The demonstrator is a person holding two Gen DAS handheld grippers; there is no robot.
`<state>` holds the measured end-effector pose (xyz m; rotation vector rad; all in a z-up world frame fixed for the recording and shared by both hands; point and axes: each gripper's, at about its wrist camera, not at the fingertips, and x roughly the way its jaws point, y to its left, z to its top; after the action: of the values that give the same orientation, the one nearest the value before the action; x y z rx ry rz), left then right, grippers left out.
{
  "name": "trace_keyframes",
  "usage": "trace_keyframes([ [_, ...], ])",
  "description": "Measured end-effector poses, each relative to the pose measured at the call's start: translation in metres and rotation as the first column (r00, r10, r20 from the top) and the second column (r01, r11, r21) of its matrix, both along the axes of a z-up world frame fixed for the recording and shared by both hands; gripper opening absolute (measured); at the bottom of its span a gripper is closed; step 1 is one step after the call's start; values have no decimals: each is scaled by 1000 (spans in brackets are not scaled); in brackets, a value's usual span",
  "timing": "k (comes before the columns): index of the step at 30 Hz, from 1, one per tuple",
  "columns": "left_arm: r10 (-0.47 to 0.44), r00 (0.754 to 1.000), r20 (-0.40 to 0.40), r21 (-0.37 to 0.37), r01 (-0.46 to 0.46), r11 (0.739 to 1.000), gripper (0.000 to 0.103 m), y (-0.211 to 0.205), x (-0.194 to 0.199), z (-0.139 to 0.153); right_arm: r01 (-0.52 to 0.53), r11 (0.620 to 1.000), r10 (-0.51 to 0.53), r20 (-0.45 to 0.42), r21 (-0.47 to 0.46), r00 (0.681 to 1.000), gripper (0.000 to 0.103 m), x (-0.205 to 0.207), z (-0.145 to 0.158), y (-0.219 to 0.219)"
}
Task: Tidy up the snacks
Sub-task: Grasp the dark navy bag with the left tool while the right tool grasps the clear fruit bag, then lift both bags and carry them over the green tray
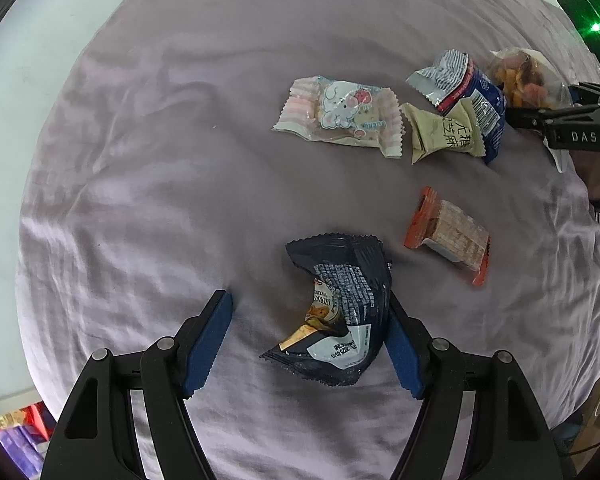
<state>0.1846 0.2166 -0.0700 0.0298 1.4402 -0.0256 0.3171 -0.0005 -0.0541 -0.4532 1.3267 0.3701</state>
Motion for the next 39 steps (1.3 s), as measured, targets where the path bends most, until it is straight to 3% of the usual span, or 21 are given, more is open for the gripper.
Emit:
trace_keyframes([
  [3, -3, 1000, -4, 13, 3, 1000, 69, -8, 1, -8, 7, 1000, -8, -8, -8, 1000, 99, 5, -3, 0],
  [5, 0, 1000, -5, 19, 0, 1000, 69, -17, -2, -16, 22, 1000, -23, -9, -8, 1000, 93, 7, -3, 0],
  [7, 1, 1000, -7, 26, -1, 1000, 69, -21, -4, -17, 32, 999, -32, -9, -11, 999, 78, 8, -4, -1],
  [10, 3, 1000, -6, 37, -3, 999, 68, -27, -3, -20, 32, 999, -32, -13, -17, 999, 74, 10, -2, -2],
  [24, -14, 1000, 17, 100, 13, 995, 46, -47, -10, -24, 37, 999, -38, -24, -27, 999, 67, 8, 6, 1],
  [39, -25, 999, 46, 110, 20, 994, 31, -39, -18, -3, 135, 990, -137, 56, 31, 989, 65, -6, 37, -13],
])
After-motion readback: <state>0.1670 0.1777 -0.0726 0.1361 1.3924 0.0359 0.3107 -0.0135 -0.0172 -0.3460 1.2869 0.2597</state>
